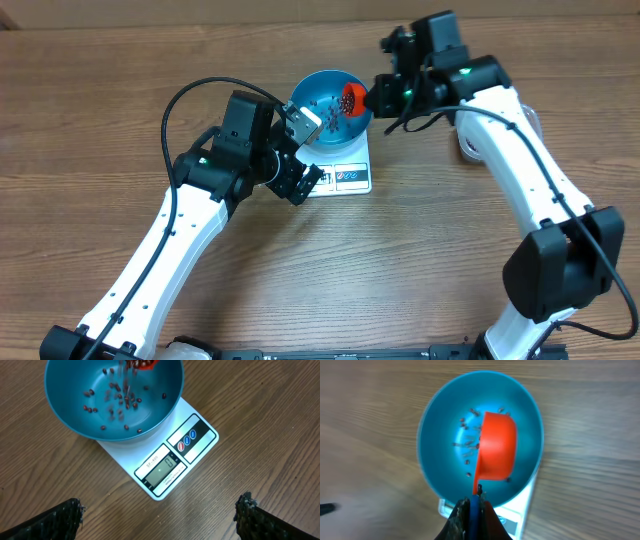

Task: Scoop item into bowl and weigh 150g on scale
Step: 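Tip the scoop to pour beans into the teal bowl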

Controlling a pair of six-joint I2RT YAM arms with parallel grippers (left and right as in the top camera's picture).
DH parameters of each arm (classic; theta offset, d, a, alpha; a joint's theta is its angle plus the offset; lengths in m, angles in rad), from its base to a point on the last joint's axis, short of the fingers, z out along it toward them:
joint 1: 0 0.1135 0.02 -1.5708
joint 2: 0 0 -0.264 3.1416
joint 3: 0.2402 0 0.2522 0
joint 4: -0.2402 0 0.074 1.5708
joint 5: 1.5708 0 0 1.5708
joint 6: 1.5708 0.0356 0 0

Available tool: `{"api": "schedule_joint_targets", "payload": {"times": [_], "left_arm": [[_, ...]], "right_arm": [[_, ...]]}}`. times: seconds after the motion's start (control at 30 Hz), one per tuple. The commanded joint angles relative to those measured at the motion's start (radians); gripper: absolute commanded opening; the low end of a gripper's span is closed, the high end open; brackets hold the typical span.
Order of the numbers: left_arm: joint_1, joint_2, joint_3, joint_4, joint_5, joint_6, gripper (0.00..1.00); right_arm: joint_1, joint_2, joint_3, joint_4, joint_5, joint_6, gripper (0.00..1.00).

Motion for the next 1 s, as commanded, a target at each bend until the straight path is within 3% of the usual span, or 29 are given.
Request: {"api": "schedule_joint_targets", "payload": {"times": [0.0, 0.2, 0.97], "left_arm": [[0.002, -0.002, 0.021, 0.003, -0.005, 0.004, 1.0], [0.002, -0.002, 0.021, 0.004, -0.005, 0.004, 1.0], [0.002, -0.002, 0.021, 0.004, -0.005, 0.004, 1.0]], "right_arm": [[0.08, -0.003, 0.037, -0.002, 0.293, -0.055, 0.04], [0.179, -0.003, 0.037, 0.001, 0.536, -0.056, 0.04], [0.201, -0.031, 0.073, -0.014, 0.444, -0.07, 0.04]]}}
